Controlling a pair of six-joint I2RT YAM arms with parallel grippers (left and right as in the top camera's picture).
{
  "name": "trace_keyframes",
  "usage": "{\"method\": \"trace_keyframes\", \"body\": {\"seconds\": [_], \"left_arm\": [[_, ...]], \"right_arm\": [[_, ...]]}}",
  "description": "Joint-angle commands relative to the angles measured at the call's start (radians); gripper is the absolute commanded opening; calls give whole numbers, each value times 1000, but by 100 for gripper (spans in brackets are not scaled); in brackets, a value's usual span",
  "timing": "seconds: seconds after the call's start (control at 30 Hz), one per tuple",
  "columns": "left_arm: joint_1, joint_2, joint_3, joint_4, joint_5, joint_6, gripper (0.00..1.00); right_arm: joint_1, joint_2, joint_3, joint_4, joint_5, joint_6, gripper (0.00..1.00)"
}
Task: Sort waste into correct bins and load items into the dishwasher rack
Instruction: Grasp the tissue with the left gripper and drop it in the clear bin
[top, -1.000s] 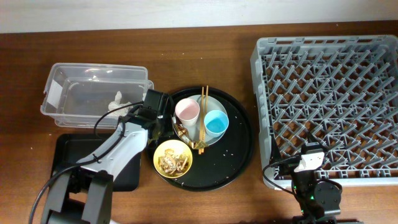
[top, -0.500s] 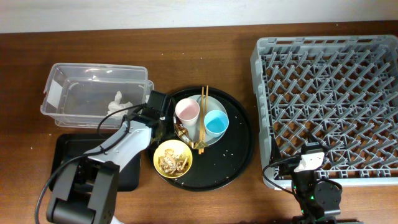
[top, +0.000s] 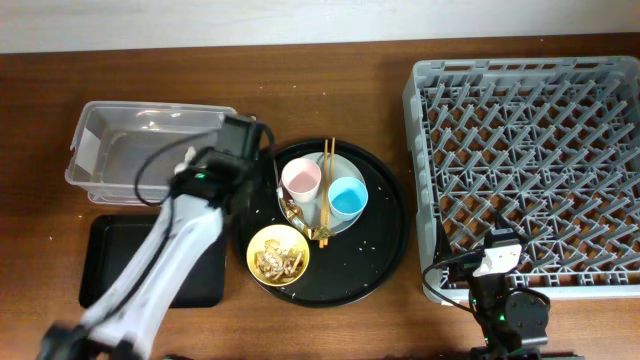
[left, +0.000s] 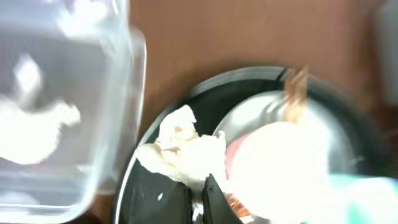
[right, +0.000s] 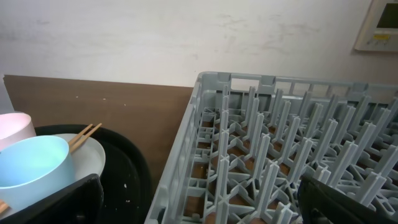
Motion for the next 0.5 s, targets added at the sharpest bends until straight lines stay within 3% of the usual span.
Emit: {"method": "trace_keyframes", "body": {"seconds": [0.0, 0.17, 0.47], "left_arm": [[3, -112, 31, -12, -112, 16, 5], [32, -106, 29, -24, -284, 16, 5], [177, 158, 29, 53, -264, 16, 5]], "right_arm": [[-6, -6, -7, -1, 8, 13, 98], [-6, -6, -7, -1, 8, 13, 98], [-6, -6, -7, -1, 8, 13, 98]]}}
